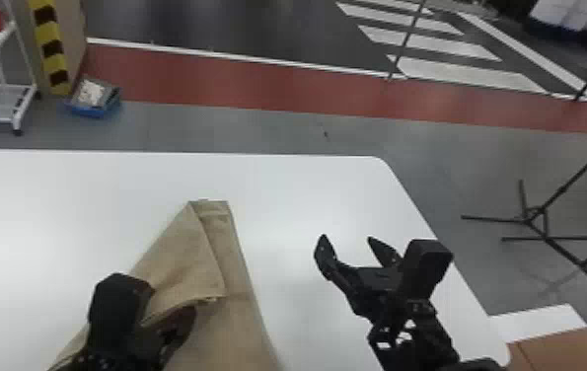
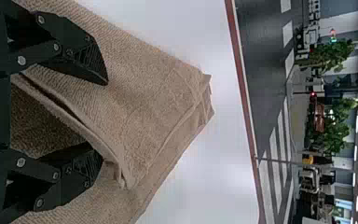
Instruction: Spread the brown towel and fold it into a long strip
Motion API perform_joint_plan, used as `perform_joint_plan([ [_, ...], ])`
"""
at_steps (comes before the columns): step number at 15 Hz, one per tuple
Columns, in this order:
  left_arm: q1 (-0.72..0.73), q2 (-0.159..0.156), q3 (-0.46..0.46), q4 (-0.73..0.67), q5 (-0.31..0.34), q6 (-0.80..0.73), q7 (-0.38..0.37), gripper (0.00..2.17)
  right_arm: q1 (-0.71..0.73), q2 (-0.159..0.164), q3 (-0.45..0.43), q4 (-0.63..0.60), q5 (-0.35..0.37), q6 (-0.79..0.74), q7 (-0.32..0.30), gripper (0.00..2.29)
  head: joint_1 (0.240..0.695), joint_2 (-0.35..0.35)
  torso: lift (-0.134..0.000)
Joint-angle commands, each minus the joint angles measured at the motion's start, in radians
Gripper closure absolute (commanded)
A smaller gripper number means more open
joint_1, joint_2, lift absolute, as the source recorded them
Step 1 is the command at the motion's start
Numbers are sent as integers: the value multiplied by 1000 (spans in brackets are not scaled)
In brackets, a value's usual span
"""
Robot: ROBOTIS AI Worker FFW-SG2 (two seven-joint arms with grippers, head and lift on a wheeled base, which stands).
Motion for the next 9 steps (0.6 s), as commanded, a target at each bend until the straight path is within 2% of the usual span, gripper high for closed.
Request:
perform_joint_plan([
  [1, 25, 1, 33, -47, 7, -10, 0, 66, 1, 1, -2, 2, -2, 3, -21, 90, 695, -295, -117],
  [5, 30, 1, 40, -44, 10, -109, 23, 66, 22, -2, -35, -5, -3, 0, -21, 93, 695, -278, -117],
  [9, 33, 2, 33, -39, 10, -151, 31, 66, 47, -8, -95, -20, 1, 15, -21, 97, 695, -308, -117],
])
